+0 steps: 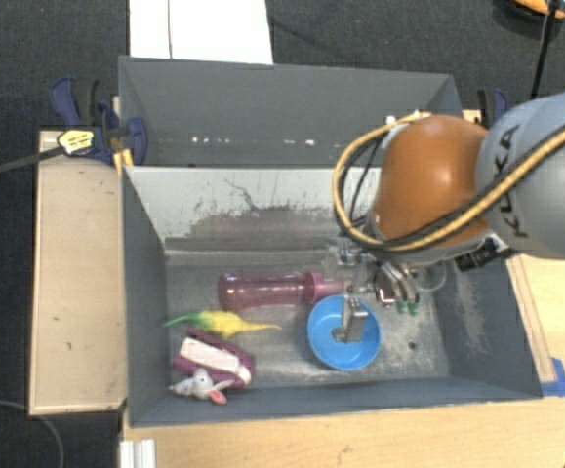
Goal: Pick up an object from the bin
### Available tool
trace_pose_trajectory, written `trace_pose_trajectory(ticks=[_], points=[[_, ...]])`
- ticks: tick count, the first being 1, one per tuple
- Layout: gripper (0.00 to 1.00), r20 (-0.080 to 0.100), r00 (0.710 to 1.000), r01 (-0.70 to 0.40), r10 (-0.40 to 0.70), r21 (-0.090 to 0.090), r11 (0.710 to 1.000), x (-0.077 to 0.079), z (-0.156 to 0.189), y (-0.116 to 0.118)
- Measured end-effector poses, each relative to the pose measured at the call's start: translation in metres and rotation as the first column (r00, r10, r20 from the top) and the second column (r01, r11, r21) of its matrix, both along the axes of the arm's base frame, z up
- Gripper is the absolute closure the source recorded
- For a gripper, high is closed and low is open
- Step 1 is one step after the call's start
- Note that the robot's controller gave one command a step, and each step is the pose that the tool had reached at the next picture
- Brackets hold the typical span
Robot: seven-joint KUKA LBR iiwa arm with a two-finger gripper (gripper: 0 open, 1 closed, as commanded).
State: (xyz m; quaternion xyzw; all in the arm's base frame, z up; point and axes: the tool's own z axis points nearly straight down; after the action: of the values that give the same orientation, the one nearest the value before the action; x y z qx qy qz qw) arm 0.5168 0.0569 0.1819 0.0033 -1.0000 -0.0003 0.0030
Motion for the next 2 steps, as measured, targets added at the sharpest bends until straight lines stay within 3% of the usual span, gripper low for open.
trace_pose_trajectory(ticks=[1, 2], points=[[0.00, 0.009, 1.000, 0.002, -0.002, 0.000, 1.000, 0.002, 0.004, 0.000], [0.00, 0.010, 0.997, 0.073, -0.073, 0.001, 0.997, 0.017, -0.060, -0.020]])
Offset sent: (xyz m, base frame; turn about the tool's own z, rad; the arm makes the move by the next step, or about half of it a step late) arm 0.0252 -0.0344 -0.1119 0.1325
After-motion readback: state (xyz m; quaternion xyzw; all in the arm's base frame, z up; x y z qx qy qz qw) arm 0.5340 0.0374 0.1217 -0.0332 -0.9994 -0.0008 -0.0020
